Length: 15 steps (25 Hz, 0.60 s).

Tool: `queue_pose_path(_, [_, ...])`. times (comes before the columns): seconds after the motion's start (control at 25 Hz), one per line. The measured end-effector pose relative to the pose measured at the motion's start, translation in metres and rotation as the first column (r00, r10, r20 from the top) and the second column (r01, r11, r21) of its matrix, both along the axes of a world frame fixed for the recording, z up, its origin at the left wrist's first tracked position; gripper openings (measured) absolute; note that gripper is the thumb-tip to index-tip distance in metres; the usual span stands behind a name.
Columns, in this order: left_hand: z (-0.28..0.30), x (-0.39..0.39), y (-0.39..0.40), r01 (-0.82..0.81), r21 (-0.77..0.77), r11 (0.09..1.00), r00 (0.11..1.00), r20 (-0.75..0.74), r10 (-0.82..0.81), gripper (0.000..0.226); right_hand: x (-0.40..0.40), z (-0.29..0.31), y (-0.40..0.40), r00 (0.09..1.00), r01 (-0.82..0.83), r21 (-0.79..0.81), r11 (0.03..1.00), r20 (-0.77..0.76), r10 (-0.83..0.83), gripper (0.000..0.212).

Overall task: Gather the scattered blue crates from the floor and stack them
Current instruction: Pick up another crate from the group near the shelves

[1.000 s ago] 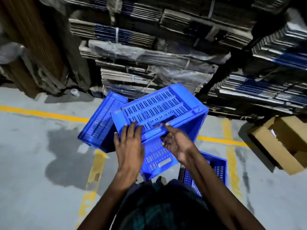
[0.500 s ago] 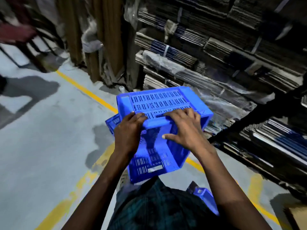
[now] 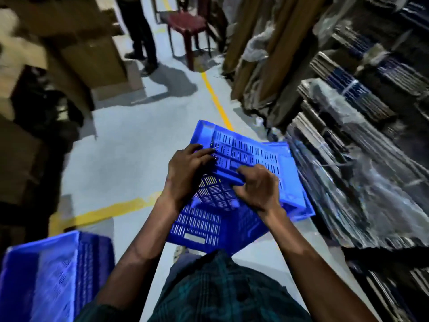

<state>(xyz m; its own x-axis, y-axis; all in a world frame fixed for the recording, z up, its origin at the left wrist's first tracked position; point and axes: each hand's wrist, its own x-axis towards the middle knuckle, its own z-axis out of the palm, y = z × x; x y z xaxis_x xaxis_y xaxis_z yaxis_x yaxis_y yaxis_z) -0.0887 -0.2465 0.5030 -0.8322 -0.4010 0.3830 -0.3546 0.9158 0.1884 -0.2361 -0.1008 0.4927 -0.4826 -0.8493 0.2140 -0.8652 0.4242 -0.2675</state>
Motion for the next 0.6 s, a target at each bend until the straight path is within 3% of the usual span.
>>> queue_pose_path(0.08, [-0.005,0.042,0.001,-0.146,0.126,0.981,0.985,-0.071,0.156,0.031,0.038,-0.01,-0.01,0.998,-0.051,-0.045,0.998,0.044,0.053,0.024])
queue_pose_path(0.16, [-0.013,0.089,0.01,-0.337,0.341,0.878,0.905,-0.14,0.402,0.045,0.076,-0.02,-0.015,0.987,-0.099,-0.048,0.994,0.127,0.104,0.023])
queue_pose_path(0.24, [-0.022,0.14,0.029,-0.445,0.379,0.811,0.811,-0.212,0.545,0.073,0.107,-0.027,-0.021,0.972,-0.128,-0.059,0.99,0.193,0.137,0.023])
queue_pose_path(0.32, [-0.039,0.185,0.046,-0.53,0.448,0.72,0.705,-0.239,0.667,0.082,0.128,-0.026,-0.027,0.957,-0.118,-0.079,0.99,0.257,0.134,0.026])
queue_pose_path(0.44, [-0.074,0.257,0.061,-0.63,0.629,0.456,0.493,-0.13,0.86,0.095,0.18,-0.014,-0.04,0.915,-0.151,-0.111,0.982,0.36,0.182,0.026])
queue_pose_path(0.6, [-0.124,0.356,0.087,-0.666,0.733,0.142,0.201,-0.007,0.98,0.105,0.253,0.003,-0.043,0.834,-0.293,-0.229,0.928,0.413,0.365,0.022])
